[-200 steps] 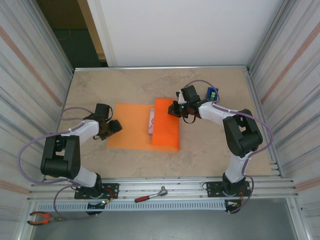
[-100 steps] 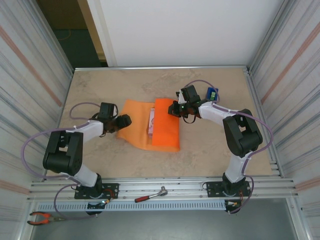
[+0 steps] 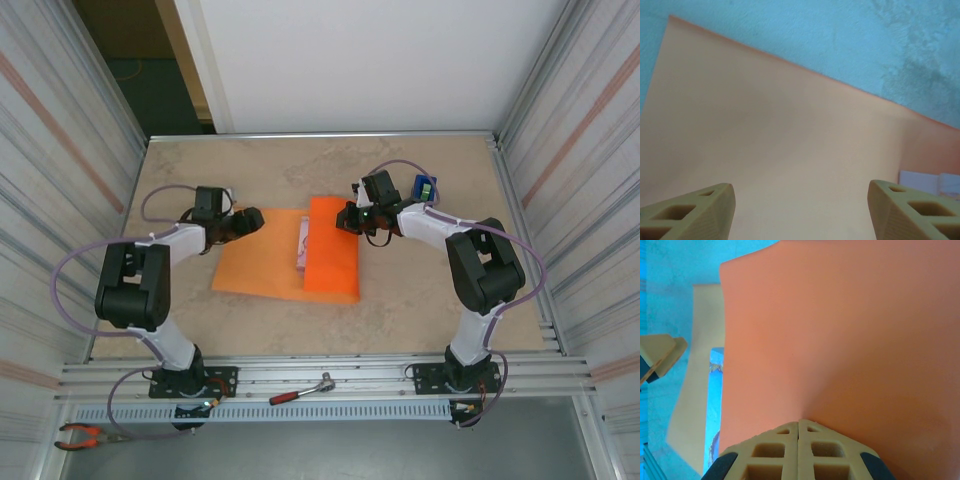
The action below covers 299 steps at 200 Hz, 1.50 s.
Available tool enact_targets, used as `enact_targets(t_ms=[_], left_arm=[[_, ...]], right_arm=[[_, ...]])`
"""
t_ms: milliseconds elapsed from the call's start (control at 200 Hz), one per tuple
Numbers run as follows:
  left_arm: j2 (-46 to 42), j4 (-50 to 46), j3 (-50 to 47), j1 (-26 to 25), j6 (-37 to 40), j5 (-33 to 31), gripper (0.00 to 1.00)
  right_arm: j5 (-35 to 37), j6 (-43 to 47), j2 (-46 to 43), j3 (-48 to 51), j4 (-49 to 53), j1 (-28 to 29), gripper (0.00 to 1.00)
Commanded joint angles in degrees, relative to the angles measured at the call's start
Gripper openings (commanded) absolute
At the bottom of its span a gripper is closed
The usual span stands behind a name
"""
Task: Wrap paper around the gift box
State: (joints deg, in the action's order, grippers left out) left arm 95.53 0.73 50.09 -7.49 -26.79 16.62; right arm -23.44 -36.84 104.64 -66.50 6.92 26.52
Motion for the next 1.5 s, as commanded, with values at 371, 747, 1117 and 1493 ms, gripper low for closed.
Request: enact_targets(t_ms=[371, 747, 1117, 1493], left_arm=[[-10.7, -17.7, -8.6, 0.5, -10.0, -18.8, 0.75], [-10.9, -8.5, -12.7, -1.9, -7.6, -10.8, 0.74], [-10.3, 9.7, -14.6, -7.0, -5.1, -5.0, 0.75], [-3.9, 9.8, -6.9, -0.8, -1.3, 1.7, 0.74]], right_arm=[[2.2, -0.2, 1.6, 2.0, 4.8, -0.6, 0.00], [1.8, -0.4, 2.4, 1.2, 4.6, -0.6, 0.00], [1.5, -0.6, 3.5, -0.8, 5.2, -0.4, 0.00], [1.5, -0.7, 3.0, -0.7, 5.4, -0.4, 0.00]])
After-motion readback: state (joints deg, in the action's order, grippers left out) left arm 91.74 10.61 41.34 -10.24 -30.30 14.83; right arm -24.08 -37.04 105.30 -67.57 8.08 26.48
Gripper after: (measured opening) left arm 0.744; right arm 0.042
